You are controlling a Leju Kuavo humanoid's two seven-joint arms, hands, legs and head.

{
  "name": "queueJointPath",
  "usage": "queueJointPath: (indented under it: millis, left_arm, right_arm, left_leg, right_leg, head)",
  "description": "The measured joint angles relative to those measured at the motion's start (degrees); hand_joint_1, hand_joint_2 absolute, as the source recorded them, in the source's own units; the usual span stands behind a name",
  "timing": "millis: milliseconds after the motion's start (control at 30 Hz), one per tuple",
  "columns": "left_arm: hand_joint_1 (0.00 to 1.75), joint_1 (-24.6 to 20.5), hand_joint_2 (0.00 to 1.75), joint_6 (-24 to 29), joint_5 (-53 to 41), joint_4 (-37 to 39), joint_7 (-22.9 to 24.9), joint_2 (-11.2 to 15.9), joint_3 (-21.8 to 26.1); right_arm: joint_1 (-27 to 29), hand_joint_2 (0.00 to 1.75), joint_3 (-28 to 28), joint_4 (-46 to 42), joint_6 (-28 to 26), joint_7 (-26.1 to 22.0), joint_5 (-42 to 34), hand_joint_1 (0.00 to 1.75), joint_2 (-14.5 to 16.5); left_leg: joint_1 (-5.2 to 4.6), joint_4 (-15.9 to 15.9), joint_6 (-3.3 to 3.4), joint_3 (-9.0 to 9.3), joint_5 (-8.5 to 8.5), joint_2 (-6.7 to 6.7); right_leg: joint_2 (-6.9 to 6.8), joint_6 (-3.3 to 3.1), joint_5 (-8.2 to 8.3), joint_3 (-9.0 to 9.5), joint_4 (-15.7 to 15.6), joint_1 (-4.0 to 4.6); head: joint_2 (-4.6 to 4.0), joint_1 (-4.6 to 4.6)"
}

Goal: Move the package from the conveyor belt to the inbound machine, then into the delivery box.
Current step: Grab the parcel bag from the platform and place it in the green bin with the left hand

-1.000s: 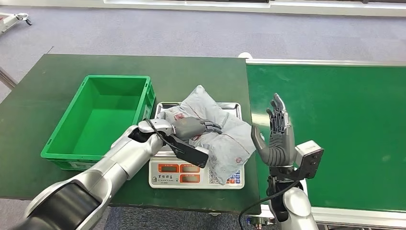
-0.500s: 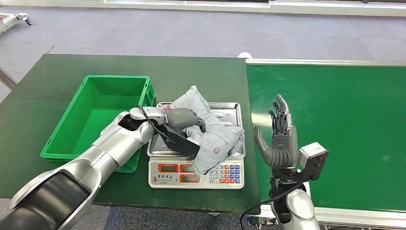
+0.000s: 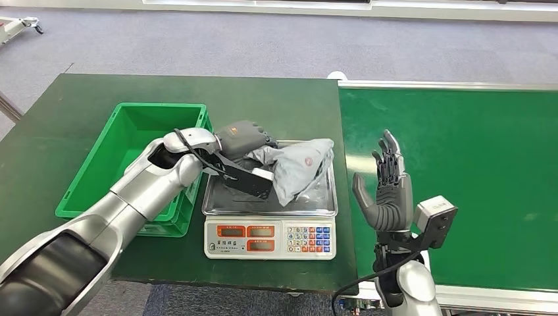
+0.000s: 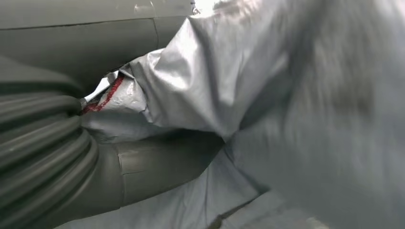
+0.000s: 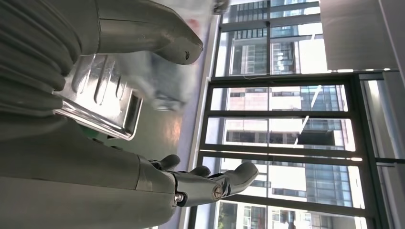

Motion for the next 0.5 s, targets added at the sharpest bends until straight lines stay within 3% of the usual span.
queueJointPath:
  millis: [267, 400, 500]
  left_arm:
    - [1.75, 1.45, 1.75, 5.58, -3.33, -14.62, 3.61, 10.16, 0.07]
    - [1.75, 4.65, 1.75, 10.26, -9.35, -18.66, 6.23, 14.79, 1.41]
    - [1.75, 8.87, 1.75, 15.76, -16.68, -20.01, 9.57, 17.31, 5.01]
  right_arm:
    - [2.2, 1.75, -1.8, -1.24, 1.06, -1.11, 1.31, 0.0, 0.4]
    - [3.5, 1.75, -2.42, -2.1, 1.23, -1.45, 1.8, 0.0, 0.54]
    - [4.54, 1.75, -3.01, -3.04, 1.28, -1.52, 2.45, 0.0, 0.92]
  left_leg:
    - [0.01, -0.05, 0.0, -0.05, 0.0, 0.04]
    - [0.01, -0.07, -0.01, -0.05, 0.0, 0.1]
    - [0.0, -0.08, -0.01, -0.04, -0.01, 0.19]
  right_leg:
    - [0.03, -0.01, -0.02, -0.08, 0.01, 0.0]
    - [0.08, -0.02, -0.03, -0.09, 0.01, 0.01]
    - [0.14, -0.02, -0.03, -0.1, 0.01, 0.01]
  head:
    - [0.0, -0.01]
    - [0.0, 0.01]
    - [0.0, -0.01]
